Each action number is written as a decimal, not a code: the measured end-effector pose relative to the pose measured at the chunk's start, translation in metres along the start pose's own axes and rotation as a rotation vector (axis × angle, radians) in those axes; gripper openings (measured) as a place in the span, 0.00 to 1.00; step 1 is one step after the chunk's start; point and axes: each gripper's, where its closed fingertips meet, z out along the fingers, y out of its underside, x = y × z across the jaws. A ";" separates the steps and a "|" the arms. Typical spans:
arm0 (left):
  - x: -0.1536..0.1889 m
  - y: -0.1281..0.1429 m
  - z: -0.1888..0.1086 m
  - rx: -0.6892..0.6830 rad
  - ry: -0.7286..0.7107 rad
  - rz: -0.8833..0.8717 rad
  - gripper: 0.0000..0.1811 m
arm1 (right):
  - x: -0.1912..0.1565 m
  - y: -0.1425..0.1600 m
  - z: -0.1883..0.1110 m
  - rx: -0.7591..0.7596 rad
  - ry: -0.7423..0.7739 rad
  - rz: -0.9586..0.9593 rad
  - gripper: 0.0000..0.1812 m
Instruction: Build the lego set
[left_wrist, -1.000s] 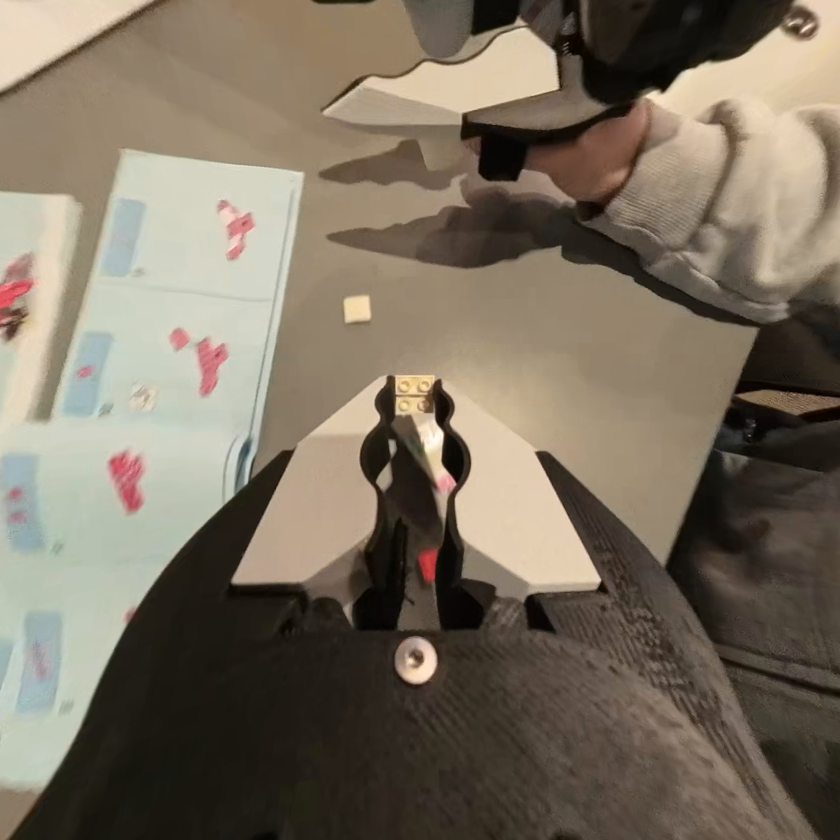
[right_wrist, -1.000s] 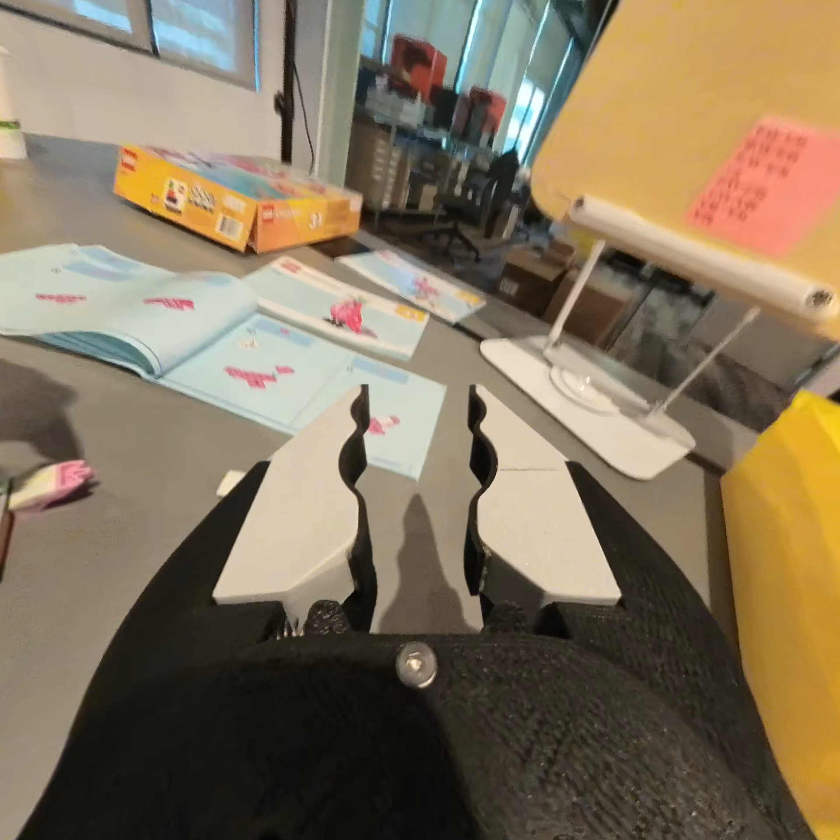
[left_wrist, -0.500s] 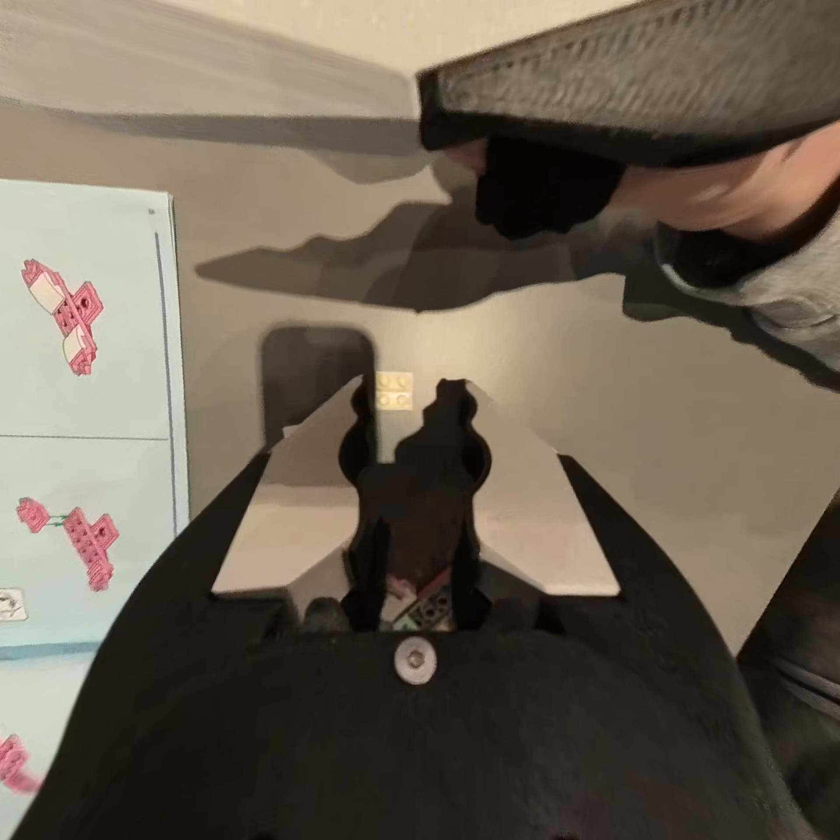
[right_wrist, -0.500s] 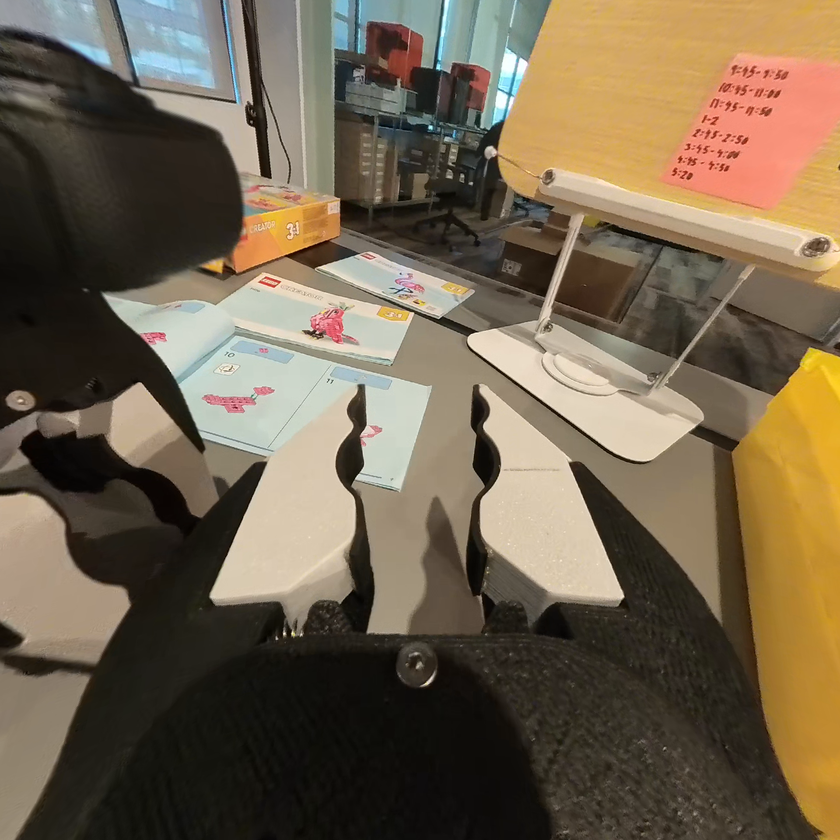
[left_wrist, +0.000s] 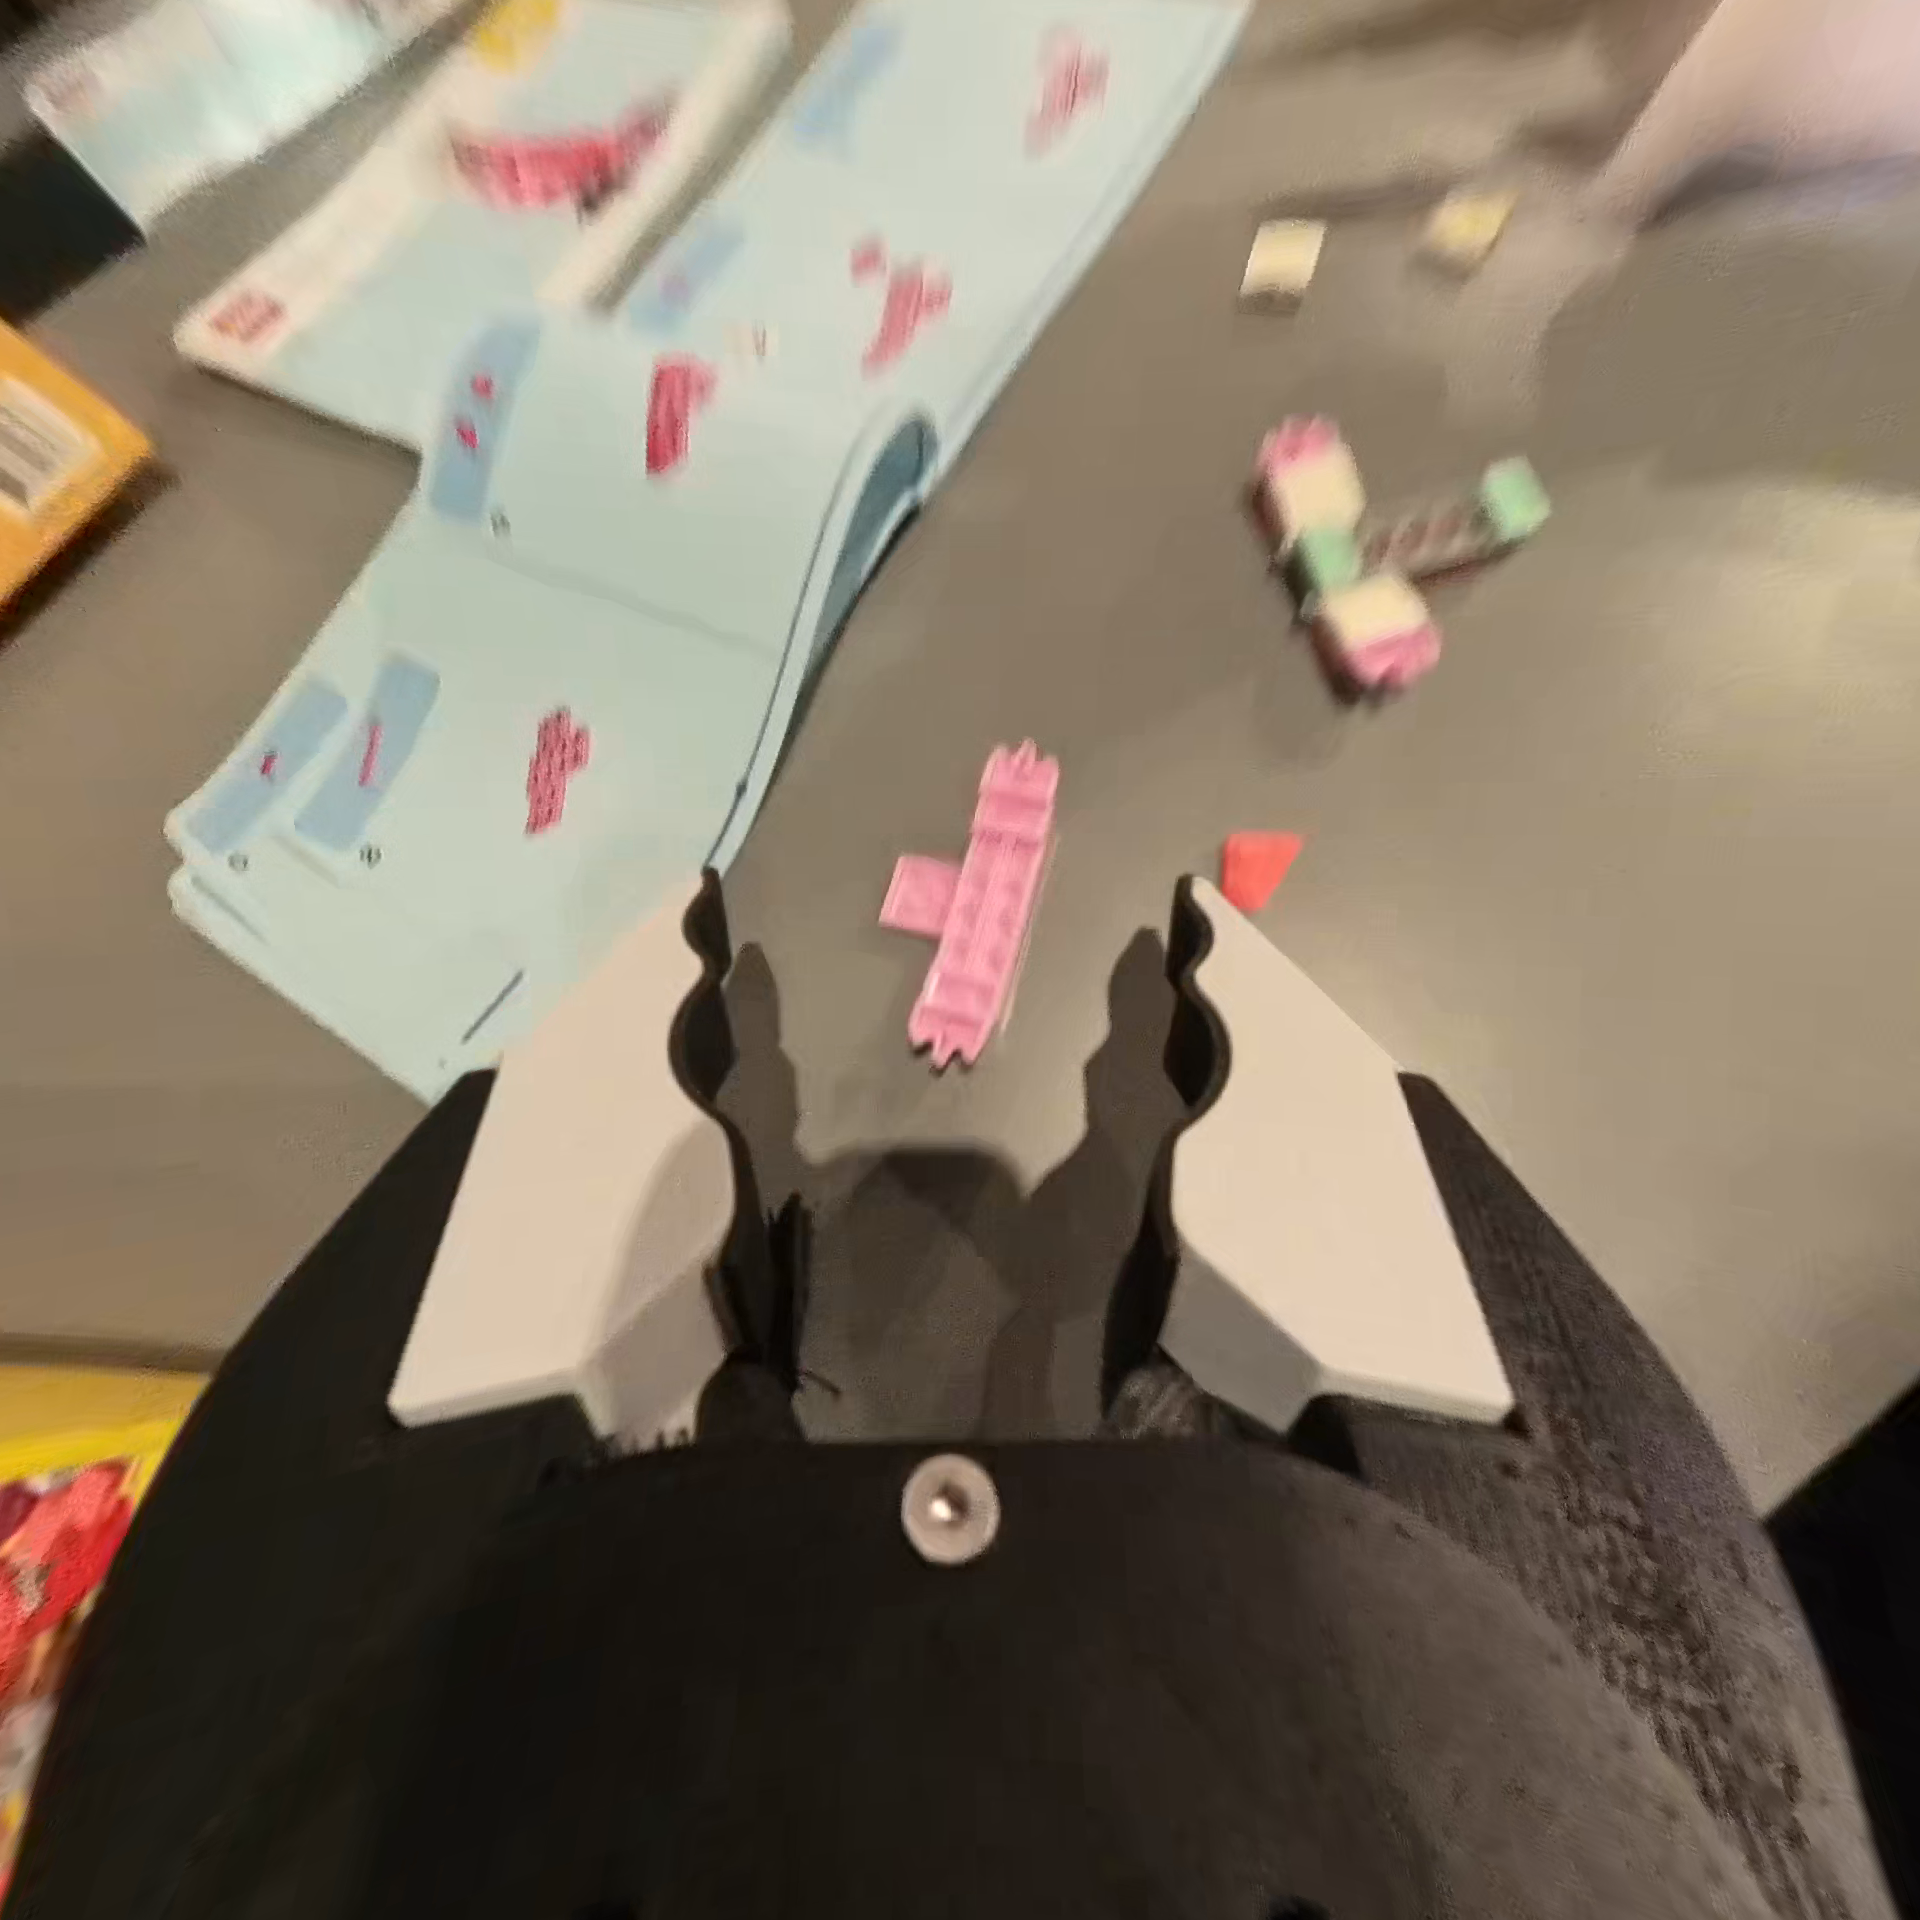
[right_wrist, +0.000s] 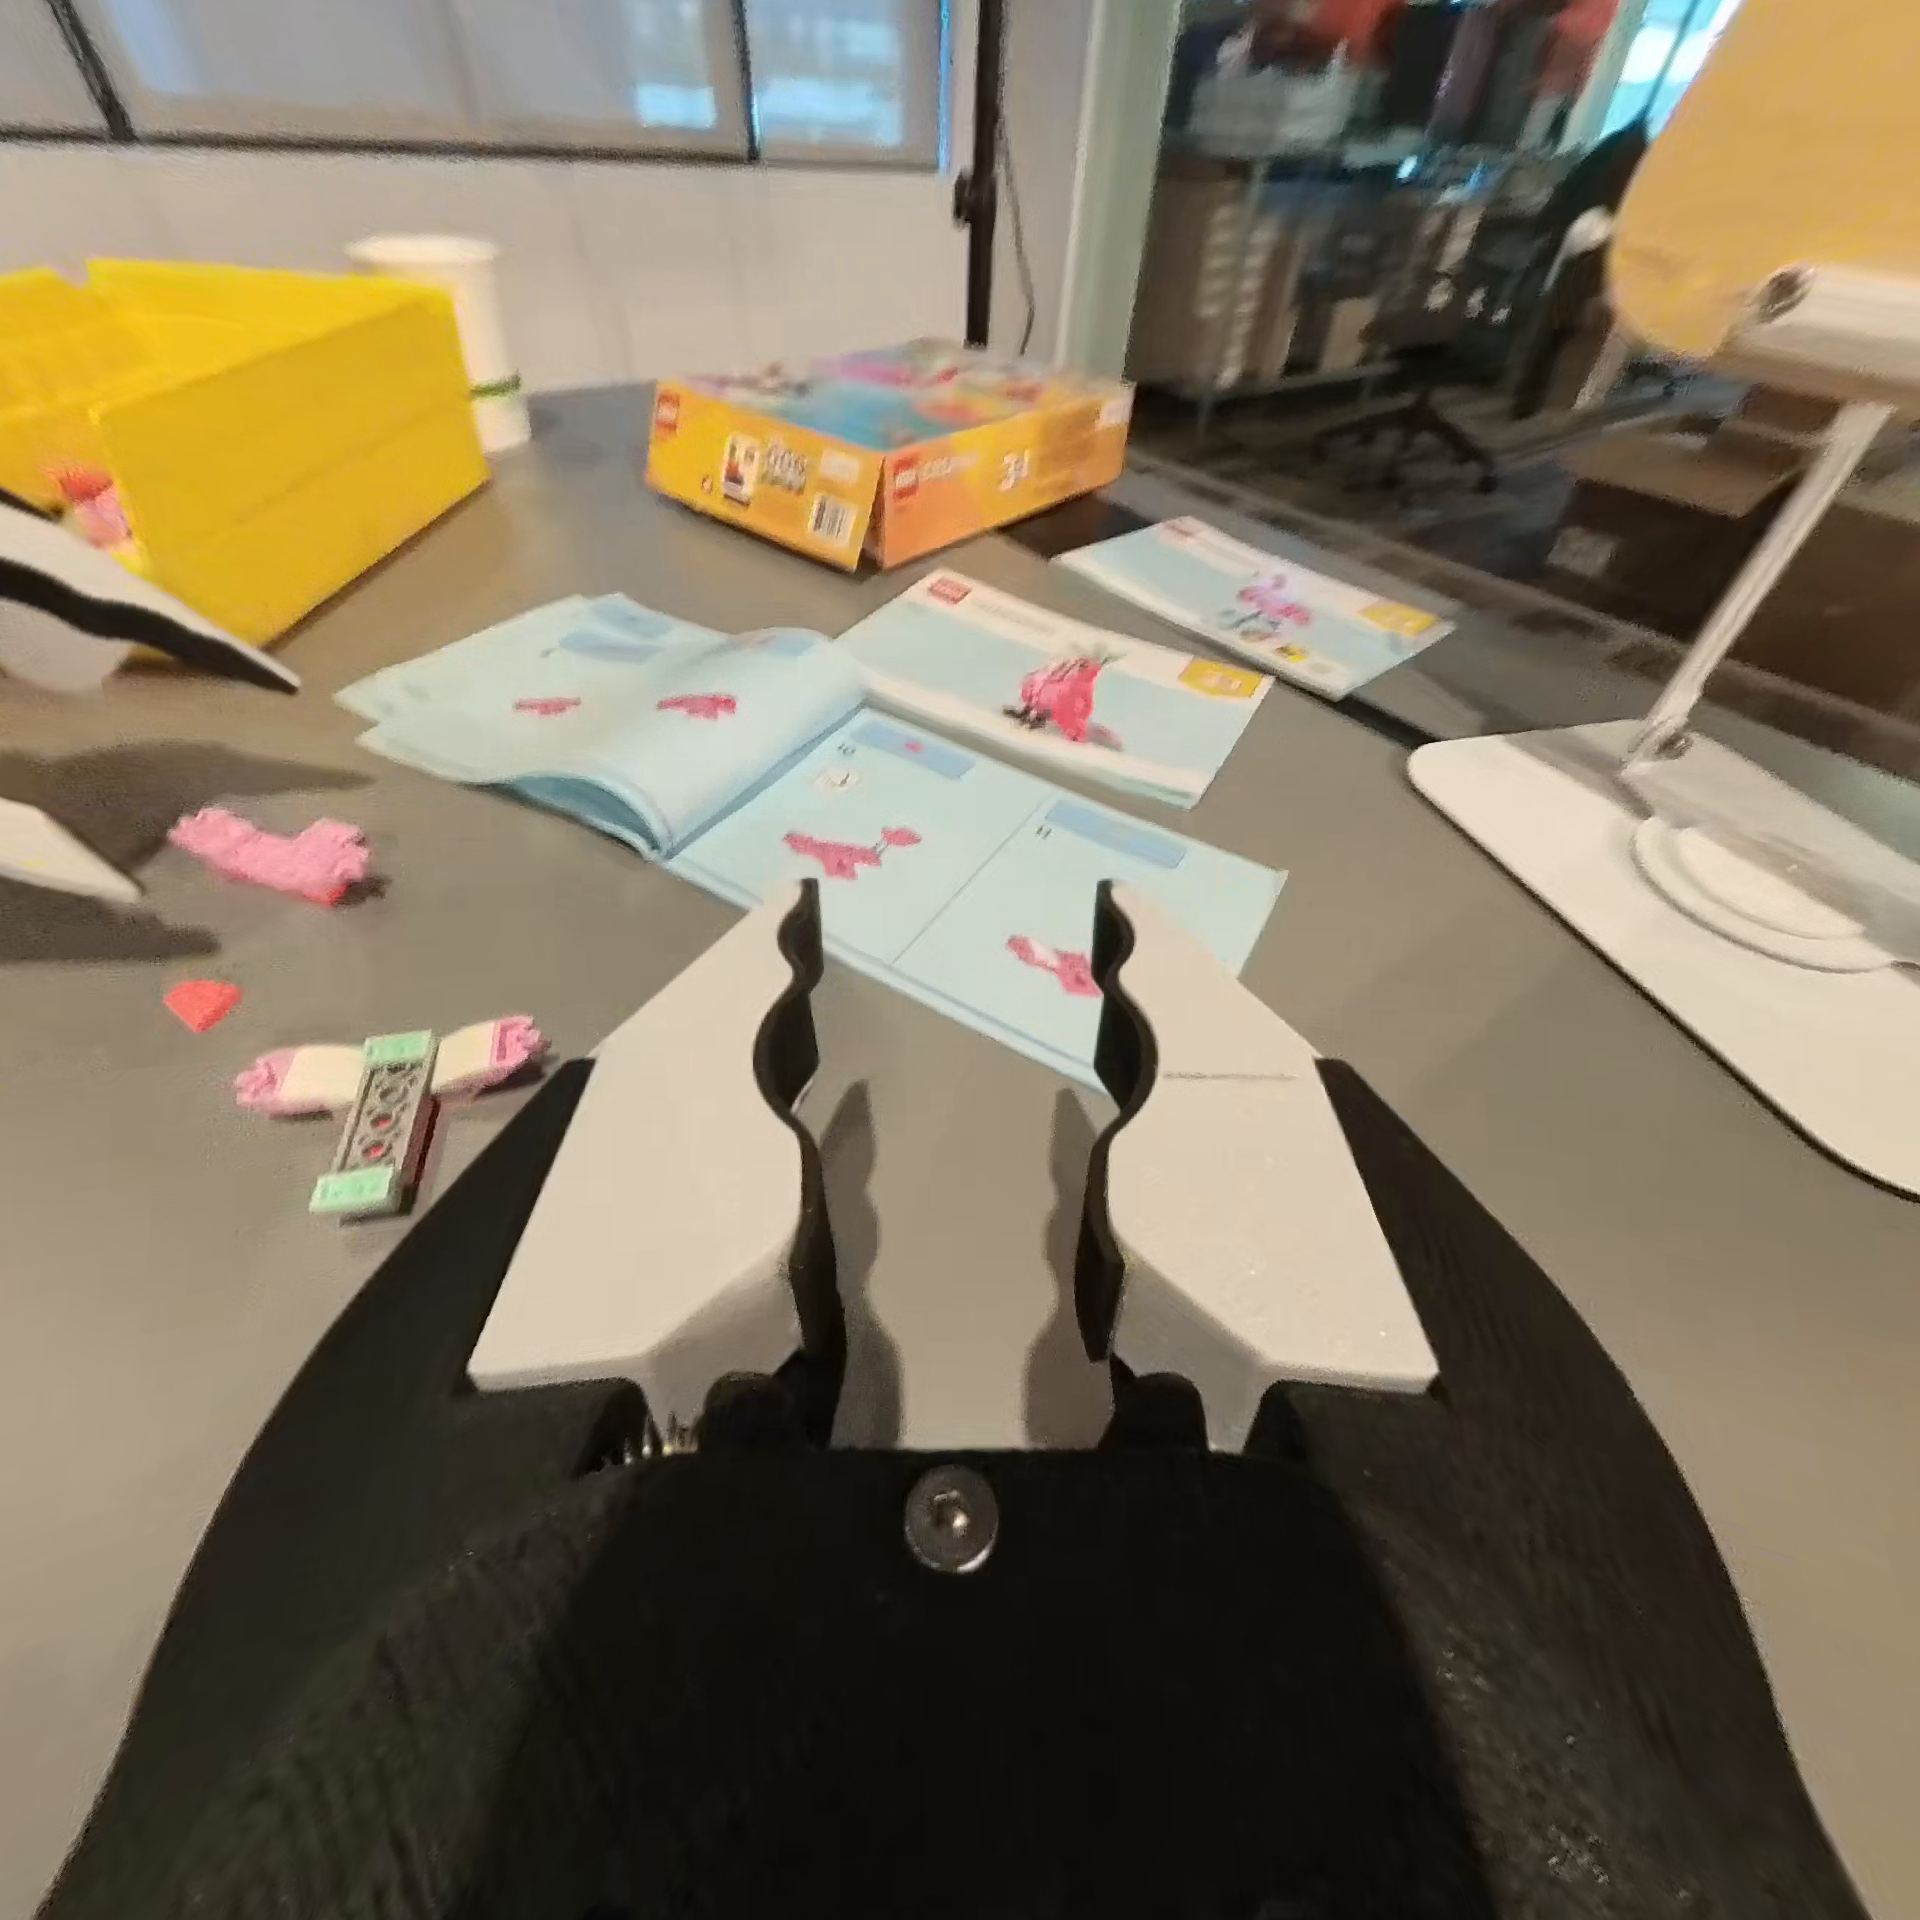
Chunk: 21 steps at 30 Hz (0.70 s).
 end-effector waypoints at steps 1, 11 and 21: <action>-0.002 0.010 0.003 -0.031 -0.011 0.026 0.43 | -0.002 0.004 0.001 -0.025 -0.014 -0.006 0.28; 0.004 0.018 0.017 -0.023 0.096 -0.020 0.09 | -0.042 0.031 -0.021 -0.200 -0.310 -0.098 0.32; 0.057 -0.094 0.040 0.171 0.342 0.339 0.10 | -0.048 0.069 -0.013 -0.384 -0.357 -0.128 0.24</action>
